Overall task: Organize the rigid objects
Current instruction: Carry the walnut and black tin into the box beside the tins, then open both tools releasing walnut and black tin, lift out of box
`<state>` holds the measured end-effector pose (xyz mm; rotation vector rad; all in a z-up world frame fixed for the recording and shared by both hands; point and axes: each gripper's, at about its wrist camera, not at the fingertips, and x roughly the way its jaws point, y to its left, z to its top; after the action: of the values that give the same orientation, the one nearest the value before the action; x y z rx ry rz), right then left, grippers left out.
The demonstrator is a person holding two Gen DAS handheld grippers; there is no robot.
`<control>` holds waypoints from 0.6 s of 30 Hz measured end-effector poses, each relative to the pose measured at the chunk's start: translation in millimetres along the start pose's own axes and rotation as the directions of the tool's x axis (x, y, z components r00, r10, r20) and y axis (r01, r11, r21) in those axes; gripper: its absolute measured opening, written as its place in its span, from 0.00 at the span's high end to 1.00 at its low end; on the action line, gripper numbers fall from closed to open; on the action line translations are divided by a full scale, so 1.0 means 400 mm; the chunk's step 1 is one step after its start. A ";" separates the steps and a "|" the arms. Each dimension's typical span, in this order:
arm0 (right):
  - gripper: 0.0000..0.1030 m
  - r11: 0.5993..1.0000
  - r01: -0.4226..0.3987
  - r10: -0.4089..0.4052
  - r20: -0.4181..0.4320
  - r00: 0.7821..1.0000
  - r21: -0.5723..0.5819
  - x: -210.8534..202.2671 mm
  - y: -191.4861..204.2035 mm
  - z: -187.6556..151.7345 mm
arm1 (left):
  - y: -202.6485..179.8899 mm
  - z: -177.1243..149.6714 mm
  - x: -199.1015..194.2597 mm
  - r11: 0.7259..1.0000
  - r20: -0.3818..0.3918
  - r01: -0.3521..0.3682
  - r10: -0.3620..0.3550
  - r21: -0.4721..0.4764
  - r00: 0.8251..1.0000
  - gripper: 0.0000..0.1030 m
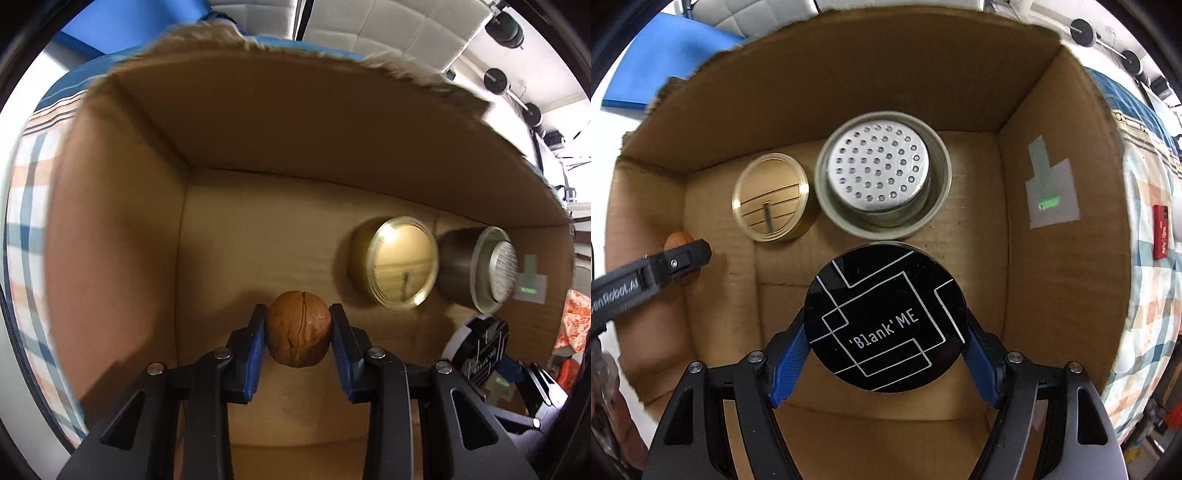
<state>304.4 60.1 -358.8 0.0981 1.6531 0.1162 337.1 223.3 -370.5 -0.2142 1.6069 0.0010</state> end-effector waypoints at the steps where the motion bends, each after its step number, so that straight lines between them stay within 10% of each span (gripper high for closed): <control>1: 0.24 1.000 0.009 -0.009 -0.007 1.000 0.004 0.009 0.001 0.001 | -0.002 0.007 0.008 1.000 -0.005 -0.001 0.001 0.004 1.000 0.70; 18: 0.23 0.999 0.009 -0.005 -0.094 0.996 0.040 0.089 -0.036 0.052 | -0.043 0.051 0.029 0.997 -0.011 -0.066 0.067 0.038 0.998 0.70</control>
<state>322.1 51.0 -397.6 0.1192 1.7495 0.0829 359.2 207.4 -380.7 -0.1319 1.6244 0.0207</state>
